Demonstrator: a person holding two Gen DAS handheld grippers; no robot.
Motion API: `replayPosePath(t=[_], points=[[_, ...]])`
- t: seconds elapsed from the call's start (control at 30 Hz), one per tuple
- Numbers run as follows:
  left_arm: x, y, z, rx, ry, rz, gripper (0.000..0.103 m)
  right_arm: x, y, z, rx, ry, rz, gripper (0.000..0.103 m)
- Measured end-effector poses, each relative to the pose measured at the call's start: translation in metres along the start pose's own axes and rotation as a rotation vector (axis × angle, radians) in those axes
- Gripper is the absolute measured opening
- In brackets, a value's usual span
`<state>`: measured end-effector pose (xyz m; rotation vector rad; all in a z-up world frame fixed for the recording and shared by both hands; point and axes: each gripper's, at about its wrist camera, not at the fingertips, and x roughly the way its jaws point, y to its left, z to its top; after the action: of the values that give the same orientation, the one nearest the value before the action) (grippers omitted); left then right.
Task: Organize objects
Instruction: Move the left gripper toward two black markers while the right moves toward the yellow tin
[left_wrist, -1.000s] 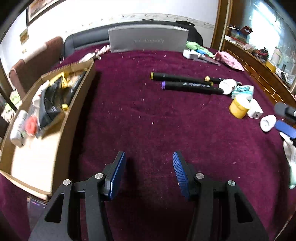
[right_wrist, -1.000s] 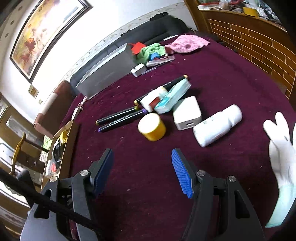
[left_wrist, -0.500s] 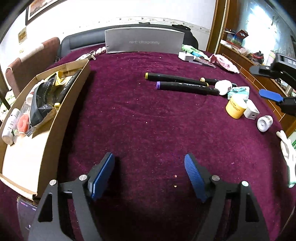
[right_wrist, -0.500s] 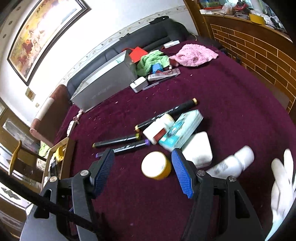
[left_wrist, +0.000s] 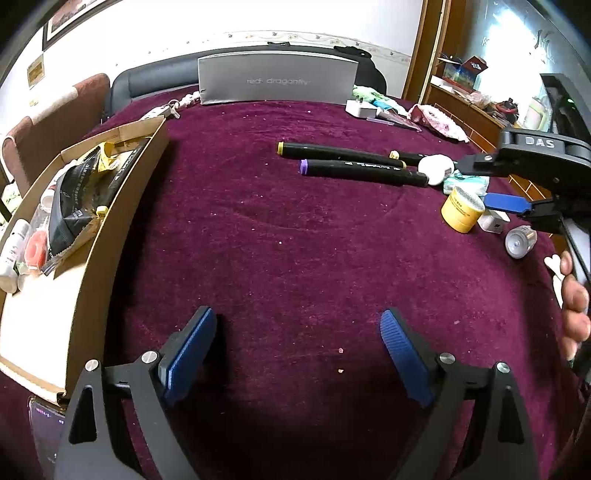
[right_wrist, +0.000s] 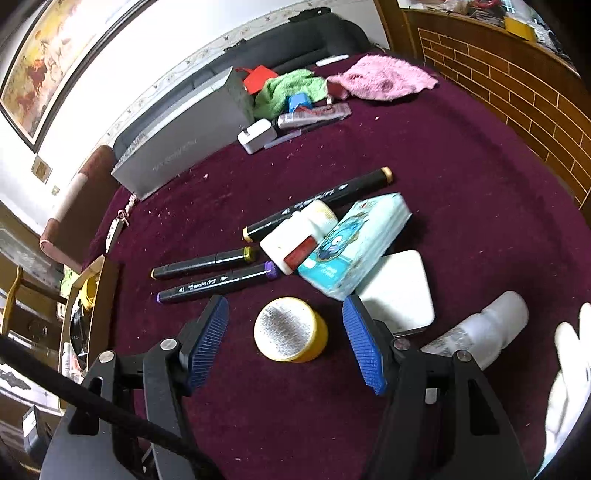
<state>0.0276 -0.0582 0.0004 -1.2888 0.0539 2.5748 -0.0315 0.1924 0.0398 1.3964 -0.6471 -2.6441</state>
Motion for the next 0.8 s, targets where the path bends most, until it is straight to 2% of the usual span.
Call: replayPosePath(t=[0.2, 0.27, 0.33, 0.4, 0.5, 0.57, 0.7, 0.8], points=[[0.0, -0.002, -0.001, 0.007, 0.001, 0.004, 0.087, 0.024, 0.009, -0.001, -0.013, 0.035, 0.021, 0.064], [-0.001, -0.002, -0.001, 0.003, -0.001, -0.001, 0.088, 0.03, 0.013, -0.007, -0.02, 0.11, 0.093, 0.065], [-0.002, -0.002, -0.002, 0.0, -0.002, -0.004, 0.088, 0.027, 0.019, -0.015, -0.03, 0.188, 0.205, 0.065], [-0.001, -0.002, -0.001, 0.003, -0.001, 0.001, 0.088, 0.013, 0.023, -0.015, -0.025, 0.182, 0.256, 0.065], [-0.002, -0.001, -0.002, -0.002, -0.003, -0.006, 0.088, 0.001, 0.034, 0.003, -0.038, 0.088, 0.237, 0.069], [-0.002, 0.001, -0.001, -0.008, -0.006, -0.014, 0.088, 0.011, 0.046, 0.018, -0.038, 0.063, 0.207, 0.07], [-0.003, 0.004, -0.001, -0.023, -0.013, -0.031, 0.088, 0.061, 0.077, 0.046, -0.061, 0.133, 0.18, 0.07], [-0.003, 0.007, 0.0, -0.038, -0.018, -0.049, 0.088, 0.094, 0.095, 0.062, -0.101, 0.178, 0.109, 0.07]])
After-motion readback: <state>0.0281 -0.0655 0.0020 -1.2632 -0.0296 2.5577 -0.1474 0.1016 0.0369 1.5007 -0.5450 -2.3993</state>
